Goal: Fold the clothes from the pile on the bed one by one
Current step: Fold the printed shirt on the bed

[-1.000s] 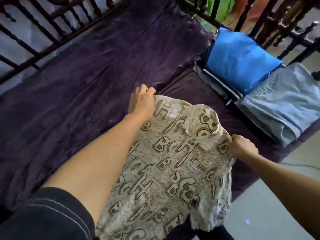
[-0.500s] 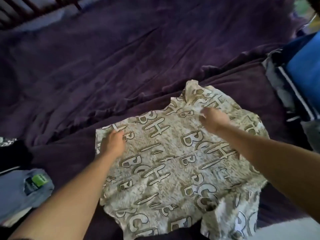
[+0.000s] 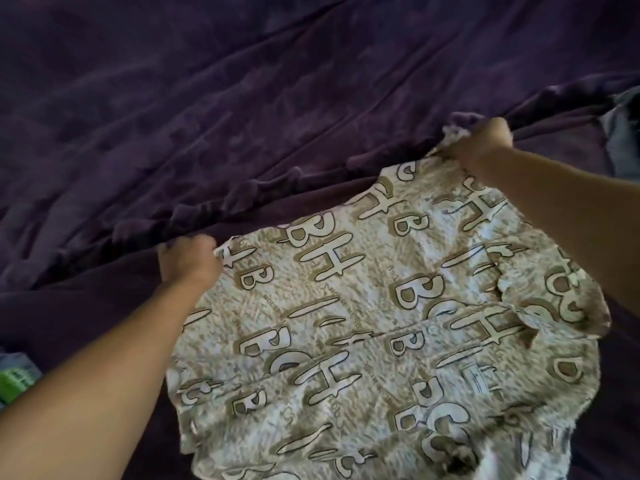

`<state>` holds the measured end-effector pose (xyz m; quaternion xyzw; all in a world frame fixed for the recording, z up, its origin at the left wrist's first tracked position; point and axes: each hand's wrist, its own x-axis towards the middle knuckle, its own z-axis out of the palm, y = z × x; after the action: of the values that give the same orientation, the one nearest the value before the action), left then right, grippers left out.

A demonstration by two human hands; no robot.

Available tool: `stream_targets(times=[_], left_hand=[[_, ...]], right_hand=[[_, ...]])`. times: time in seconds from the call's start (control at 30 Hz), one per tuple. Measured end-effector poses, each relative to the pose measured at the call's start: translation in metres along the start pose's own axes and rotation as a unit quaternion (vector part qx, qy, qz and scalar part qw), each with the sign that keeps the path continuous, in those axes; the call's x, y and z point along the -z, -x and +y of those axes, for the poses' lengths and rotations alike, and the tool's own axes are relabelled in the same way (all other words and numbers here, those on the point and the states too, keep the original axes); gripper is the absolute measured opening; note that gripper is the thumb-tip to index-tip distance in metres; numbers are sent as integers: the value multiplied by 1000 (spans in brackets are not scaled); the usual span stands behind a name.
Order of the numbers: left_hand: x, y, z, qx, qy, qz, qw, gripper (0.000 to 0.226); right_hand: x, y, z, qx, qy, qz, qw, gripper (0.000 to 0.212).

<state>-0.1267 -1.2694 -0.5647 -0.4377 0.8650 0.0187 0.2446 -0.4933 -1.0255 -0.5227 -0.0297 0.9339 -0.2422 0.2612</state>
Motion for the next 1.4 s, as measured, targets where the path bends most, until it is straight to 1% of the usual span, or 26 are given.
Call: stream_targets(times=[0.03, 0.1, 0.13, 0.17, 0.2, 0.27, 0.4, 0.47, 0.53, 0.6, 0.67, 0.7, 0.73, 0.77, 0.83, 0.87, 0.93, 0.97, 1.0, 1.03, 1.07, 1.13, 1.17, 1.23, 1.3, 1.4], left_hand=[[8, -4, -4, -3, 14, 11, 1000, 20], [27, -8, -10, -7, 65, 13, 998, 23], [35, -10, -12, 1, 92, 5, 996, 24], [41, -10, -14, 18, 115, -2, 993, 23], [45, -9, -17, 40, 134, -3, 990, 20], [48, -5, -20, 76, 161, 13, 984, 14], [44, 11, -20, 110, 158, 53, 980, 11], [40, 23, -20, 123, 157, 68, 978, 13], [33, 38, -23, 129, 142, 57, 980, 18], [25, 55, -22, 124, 103, 26, 987, 31], [20, 70, -17, 110, 69, 13, 991, 42], [18, 75, -13, 90, 52, 16, 994, 45], [15, 79, -9, 63, 33, 20, 997, 47], [12, 80, -5, 38, 13, 24, 999, 49], [3, 80, 3, -11, -16, 31, 999, 53], [-2, 80, 8, -29, -23, 33, 999, 56], [-10, 76, 13, -44, -36, 28, 998, 68], [-13, 71, 13, -39, -46, 24, 998, 73], [-15, 66, 11, -30, -55, 23, 998, 75], [-16, 60, 8, -20, -61, 28, 998, 70], [-17, 55, 4, -16, -64, 37, 997, 59], [-20, 49, -3, -20, -71, 61, 995, 32], [-20, 52, -4, -23, -58, 67, 996, 26], [-19, 72, -5, -26, 7, 74, 997, 24], [-17, 104, -5, -21, 60, 77, 995, 26], [-14, 159, -10, -22, 60, 63, 996, 26]], right_hand=[[9, -3, -4, -3, -48, 38, 998, 31], [25, -7, -12, 11, -105, 125, 987, 18], [32, -8, -15, 25, -84, 163, 983, 7], [38, -7, -18, 46, -59, 188, 979, 4], [42, -6, -19, 66, -35, 200, 977, 12], [48, 5, -19, 114, -5, 208, 972, 18], [44, 39, 10, 204, 60, 187, 959, 12], [41, 66, 37, 228, 81, 182, 953, 9], [36, 91, 87, 235, 125, 162, 950, 11], [30, 114, 146, 176, 233, 77, 953, 21], [30, 132, 190, 58, 340, -19, 939, 44], [31, 136, 199, 19, 349, -29, 936, 55], [31, 139, 198, 4, 325, -18, 945, 59], [29, 141, 189, 13, 282, 10, 959, 55], [18, 143, 161, 83, 193, 78, 975, 39], [9, 144, 147, 125, 170, 93, 973, 42], [-16, 144, 129, 150, 178, 55, 971, 61], [-27, 141, 127, 118, 198, 32, 973, 75], [-37, 134, 129, 53, 205, 15, 977, 87], [-41, 129, 131, -25, 190, 8, 981, 94], [-43, 122, 135, -91, 155, 4, 984, 94], [-36, 111, 135, -169, 42, -8, 985, 78], [-29, 108, 133, -186, -36, -13, 982, 65], [-12, 107, 128, -178, -156, 3, 972, 42], [11, 116, 120, -153, -210, 24, 965, 29], [42, 137, 122, -141, -215, 35, 966, 29]])
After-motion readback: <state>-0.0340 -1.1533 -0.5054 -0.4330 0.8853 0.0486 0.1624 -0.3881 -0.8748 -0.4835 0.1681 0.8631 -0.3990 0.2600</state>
